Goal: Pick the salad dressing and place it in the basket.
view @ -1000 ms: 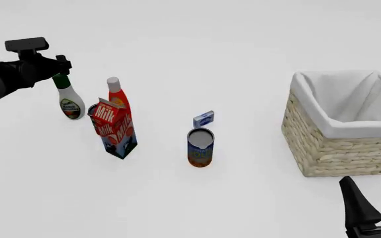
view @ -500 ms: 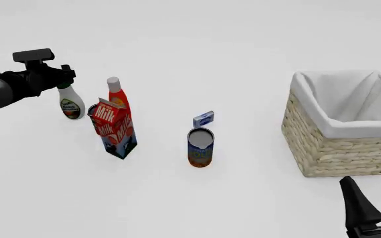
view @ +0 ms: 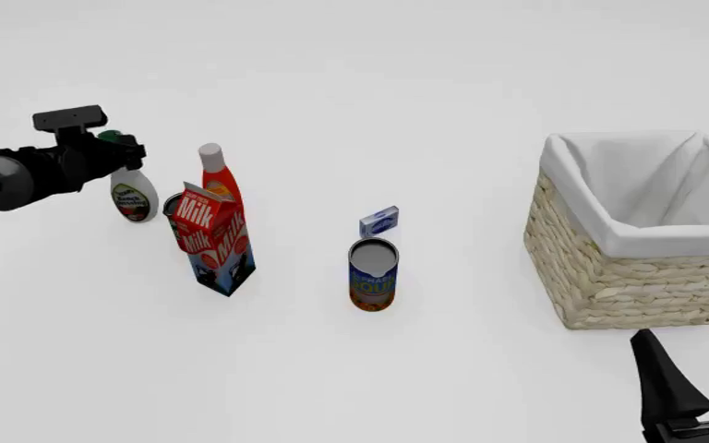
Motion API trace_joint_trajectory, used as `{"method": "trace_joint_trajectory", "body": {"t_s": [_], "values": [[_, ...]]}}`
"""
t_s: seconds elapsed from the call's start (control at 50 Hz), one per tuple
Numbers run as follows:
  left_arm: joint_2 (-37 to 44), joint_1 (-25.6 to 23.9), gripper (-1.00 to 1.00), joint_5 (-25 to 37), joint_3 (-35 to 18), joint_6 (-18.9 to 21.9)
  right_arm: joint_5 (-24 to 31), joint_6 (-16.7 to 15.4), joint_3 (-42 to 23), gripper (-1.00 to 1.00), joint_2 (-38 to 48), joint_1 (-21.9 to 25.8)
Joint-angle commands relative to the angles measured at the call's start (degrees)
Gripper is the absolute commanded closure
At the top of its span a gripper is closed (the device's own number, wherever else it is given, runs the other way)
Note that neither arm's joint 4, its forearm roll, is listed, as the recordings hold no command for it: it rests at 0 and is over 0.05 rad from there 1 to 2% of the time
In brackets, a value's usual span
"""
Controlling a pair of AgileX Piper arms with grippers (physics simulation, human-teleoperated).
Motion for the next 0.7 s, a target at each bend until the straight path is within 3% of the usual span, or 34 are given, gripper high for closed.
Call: {"method": "trace_joint_trajectory", "body": {"t_s": [0.02, 0.34, 0.7], "values": [[-1.36, -0.26, 1.00, -3.06, 2.40, 0.67, -0.02, -0.06, 0.05, -1.00, -0.01, -0.03], [-4.92, 0.62, 1.00, -6.34, 4.89, 2.27, 0.05, -0.11, -0.02, -1.00, 0.03, 0.22], [-13.57, 0.63, 1.00, -8.77, 7.83, 7.44, -0.64, 0.24, 0.72, -1.00, -0.06, 0.22]]}}
